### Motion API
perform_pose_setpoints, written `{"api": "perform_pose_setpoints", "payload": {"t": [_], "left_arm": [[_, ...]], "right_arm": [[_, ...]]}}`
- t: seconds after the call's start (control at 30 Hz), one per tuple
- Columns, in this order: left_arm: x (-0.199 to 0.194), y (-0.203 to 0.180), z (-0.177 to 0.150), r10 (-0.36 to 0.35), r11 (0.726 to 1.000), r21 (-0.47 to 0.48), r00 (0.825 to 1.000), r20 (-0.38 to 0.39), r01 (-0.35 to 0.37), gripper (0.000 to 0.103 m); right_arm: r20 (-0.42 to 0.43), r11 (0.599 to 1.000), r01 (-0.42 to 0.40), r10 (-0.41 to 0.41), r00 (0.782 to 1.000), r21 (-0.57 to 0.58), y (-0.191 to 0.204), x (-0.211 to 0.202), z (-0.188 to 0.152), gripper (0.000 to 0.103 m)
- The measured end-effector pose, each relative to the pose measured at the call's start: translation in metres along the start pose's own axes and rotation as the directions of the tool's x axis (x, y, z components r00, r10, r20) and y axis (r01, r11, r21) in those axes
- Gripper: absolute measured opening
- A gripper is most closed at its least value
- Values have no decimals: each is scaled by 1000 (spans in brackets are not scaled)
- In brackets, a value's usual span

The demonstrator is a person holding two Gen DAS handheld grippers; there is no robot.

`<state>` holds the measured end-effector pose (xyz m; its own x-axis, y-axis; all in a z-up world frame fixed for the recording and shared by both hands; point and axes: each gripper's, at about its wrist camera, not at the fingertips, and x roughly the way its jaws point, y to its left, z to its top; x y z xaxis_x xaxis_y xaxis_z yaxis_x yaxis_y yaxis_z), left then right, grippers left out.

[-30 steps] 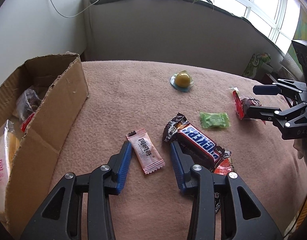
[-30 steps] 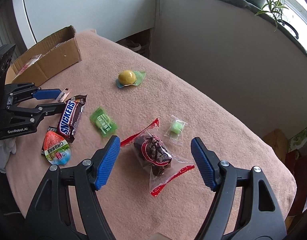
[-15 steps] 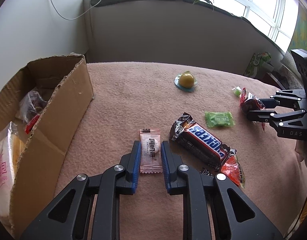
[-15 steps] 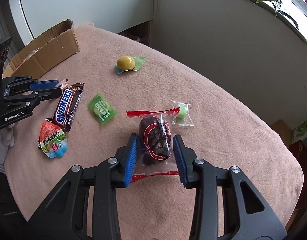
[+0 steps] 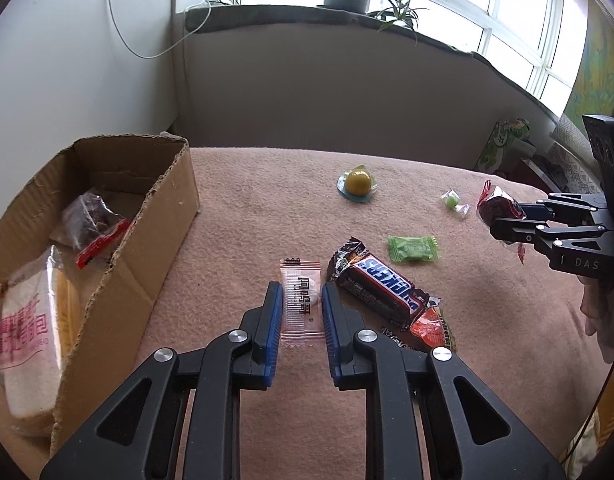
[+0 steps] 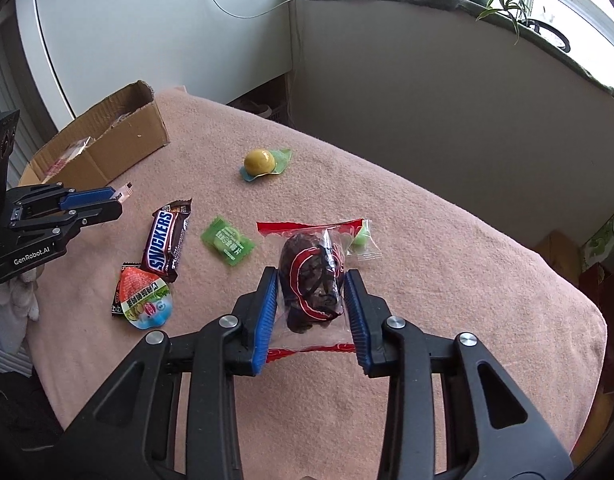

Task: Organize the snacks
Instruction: 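Carry the dried-fruit bag and pink candy over the box with both tools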

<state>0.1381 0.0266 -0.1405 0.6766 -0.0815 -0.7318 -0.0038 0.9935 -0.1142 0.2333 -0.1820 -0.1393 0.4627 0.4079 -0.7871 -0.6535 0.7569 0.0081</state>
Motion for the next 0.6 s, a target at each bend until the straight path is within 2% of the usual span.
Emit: {"api": "perform_pose_setpoints", "payload": {"t": [0.33, 0.6], "left_arm": [[-40, 0, -1, -3, 1000, 6, 997, 83, 2, 18], [-69, 7, -4, 0, 1000, 2, 991, 135, 0, 18]], "right_arm": [[79, 1000, 17, -18, 997, 10, 23, -41, 7, 35], [121, 1000, 8, -6, 993, -12, 53, -57, 14, 35]]}}
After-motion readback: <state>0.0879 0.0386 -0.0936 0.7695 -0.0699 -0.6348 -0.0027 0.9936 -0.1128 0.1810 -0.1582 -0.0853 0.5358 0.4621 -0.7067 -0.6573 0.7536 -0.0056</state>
